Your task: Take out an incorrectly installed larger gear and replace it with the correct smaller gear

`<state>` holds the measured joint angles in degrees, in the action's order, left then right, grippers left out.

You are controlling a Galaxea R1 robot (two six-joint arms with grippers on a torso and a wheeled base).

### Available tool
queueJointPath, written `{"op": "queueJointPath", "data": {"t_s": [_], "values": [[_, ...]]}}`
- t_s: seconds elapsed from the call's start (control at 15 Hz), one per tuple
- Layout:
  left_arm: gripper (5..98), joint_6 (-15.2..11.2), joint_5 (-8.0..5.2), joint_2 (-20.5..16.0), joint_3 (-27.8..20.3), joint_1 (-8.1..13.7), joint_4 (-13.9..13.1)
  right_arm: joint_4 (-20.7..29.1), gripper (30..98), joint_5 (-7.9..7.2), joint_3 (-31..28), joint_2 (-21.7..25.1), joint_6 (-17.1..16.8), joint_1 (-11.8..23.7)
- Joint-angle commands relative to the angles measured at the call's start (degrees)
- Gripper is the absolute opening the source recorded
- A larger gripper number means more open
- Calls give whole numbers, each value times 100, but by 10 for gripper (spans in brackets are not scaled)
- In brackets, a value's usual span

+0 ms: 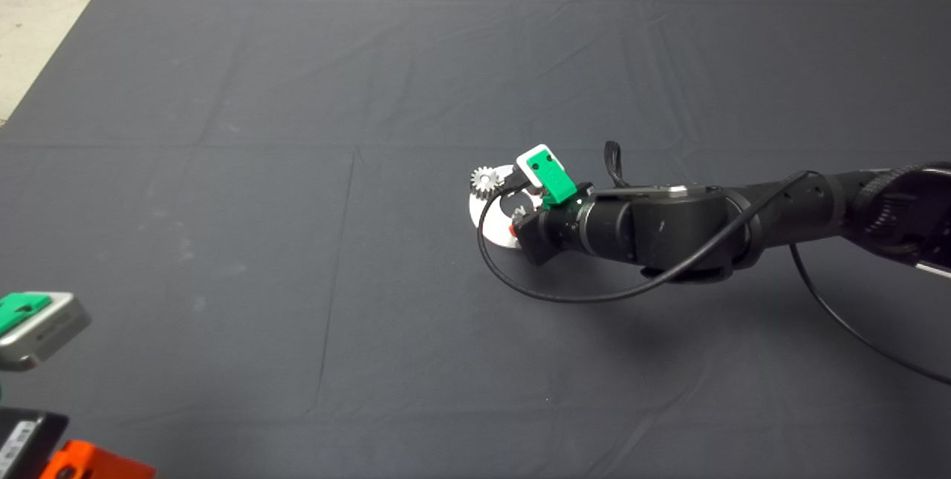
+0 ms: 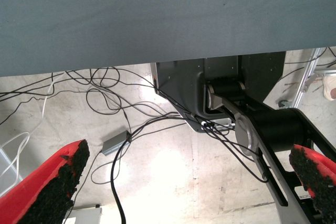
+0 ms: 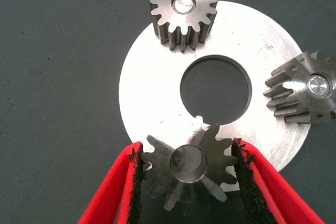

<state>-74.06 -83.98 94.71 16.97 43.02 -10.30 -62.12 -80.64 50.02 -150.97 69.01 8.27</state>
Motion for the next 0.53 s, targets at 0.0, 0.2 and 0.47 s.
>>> {"op": "queueJointPath", "data": {"t_s": [0.0, 0.2, 0.47], "values": [[978, 5, -39, -18, -86, -4, -86, 78, 404, 52, -55, -25, -10, 132], [978, 5, -39, -18, -85, -4, -86, 86, 403, 68, -66, -25, -10, 132], [978, 5, -39, -18, -85, -4, -86, 95, 403, 75, -101, -27, -10, 132]]}}
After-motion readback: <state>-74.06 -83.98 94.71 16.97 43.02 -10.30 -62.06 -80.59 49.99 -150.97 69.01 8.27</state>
